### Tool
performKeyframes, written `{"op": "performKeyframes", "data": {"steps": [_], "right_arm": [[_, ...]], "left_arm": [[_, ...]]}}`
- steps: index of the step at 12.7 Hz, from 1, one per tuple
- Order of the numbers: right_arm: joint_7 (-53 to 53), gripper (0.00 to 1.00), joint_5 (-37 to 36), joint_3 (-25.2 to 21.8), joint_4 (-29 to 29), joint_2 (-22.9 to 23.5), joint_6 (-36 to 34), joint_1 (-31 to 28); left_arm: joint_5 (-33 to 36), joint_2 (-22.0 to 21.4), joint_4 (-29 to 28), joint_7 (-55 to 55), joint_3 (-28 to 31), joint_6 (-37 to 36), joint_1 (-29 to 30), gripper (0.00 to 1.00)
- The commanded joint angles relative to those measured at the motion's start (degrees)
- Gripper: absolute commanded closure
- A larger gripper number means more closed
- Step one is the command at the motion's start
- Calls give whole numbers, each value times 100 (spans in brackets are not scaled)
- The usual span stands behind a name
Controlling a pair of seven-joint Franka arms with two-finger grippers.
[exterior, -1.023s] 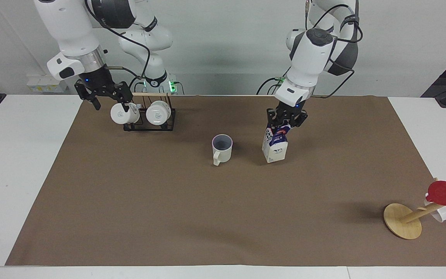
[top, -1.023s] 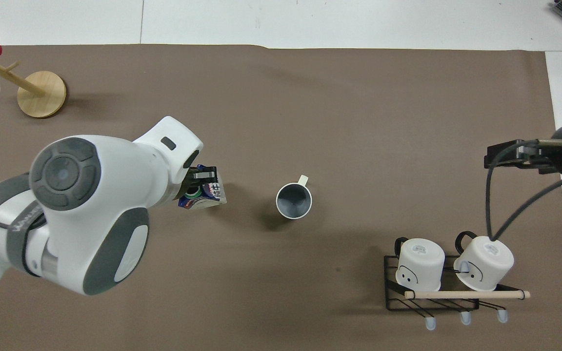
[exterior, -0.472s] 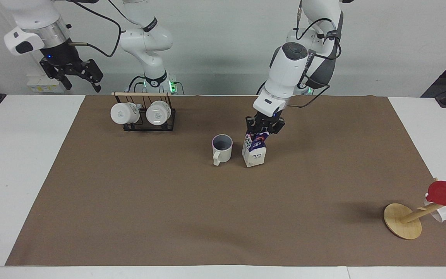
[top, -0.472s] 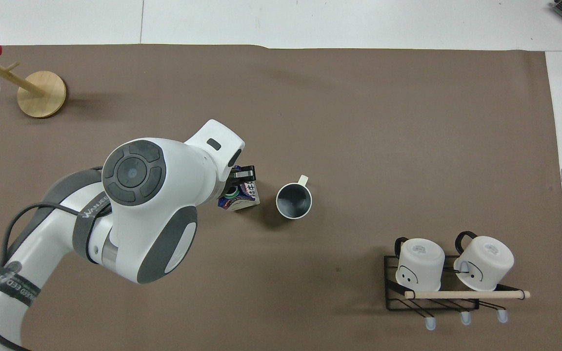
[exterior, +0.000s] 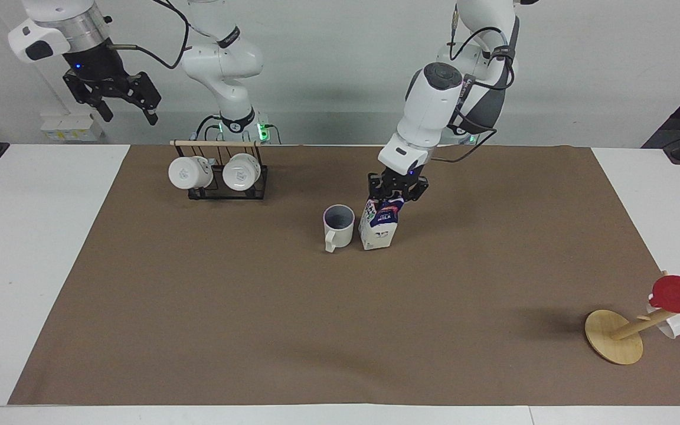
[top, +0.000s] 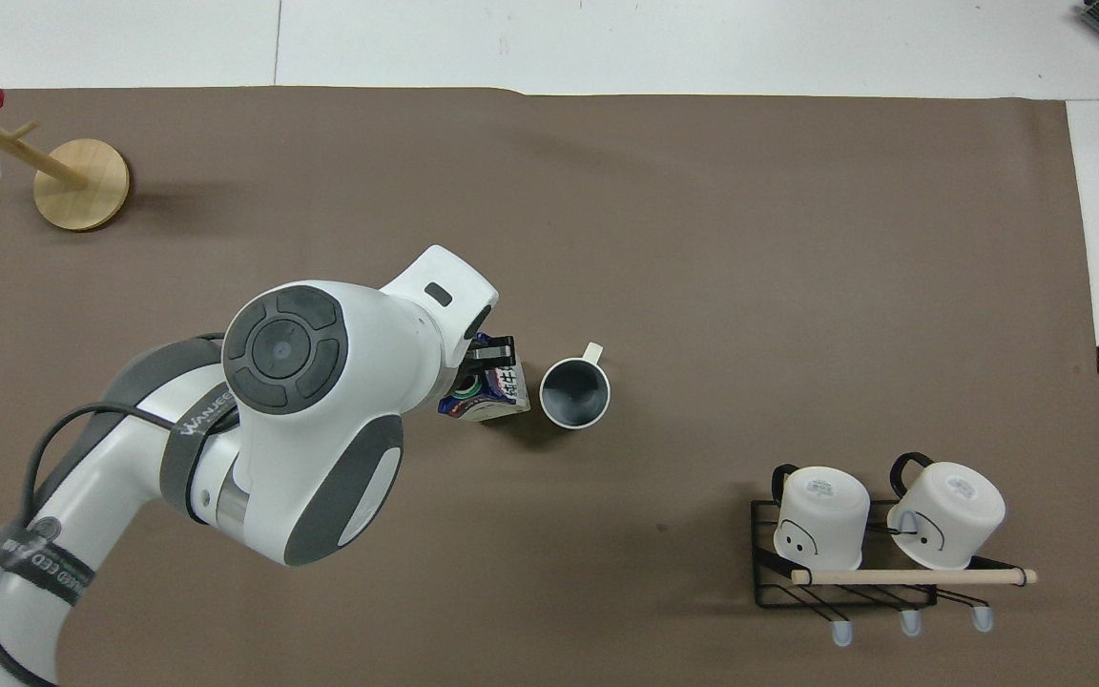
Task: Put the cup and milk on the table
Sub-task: 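Carry the carton with the left gripper and lower it beside the mug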
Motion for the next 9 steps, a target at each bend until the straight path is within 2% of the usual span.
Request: {"op": "performKeyframes", "data": {"steps": [1, 5, 9], "right_arm": [[-79, 0, -78, 53, -428, -189, 356, 166], [61, 0, -140, 80, -254, -154, 270, 300], [61, 0, -140, 71, -217, -180, 216, 291]], "left_arm": [[-61, -17, -24, 305, 108, -105, -105, 44], [-9, -52, -33, 482, 126, -307, -114, 44], [360, -87, -33, 174, 126, -483, -166, 44]]}}
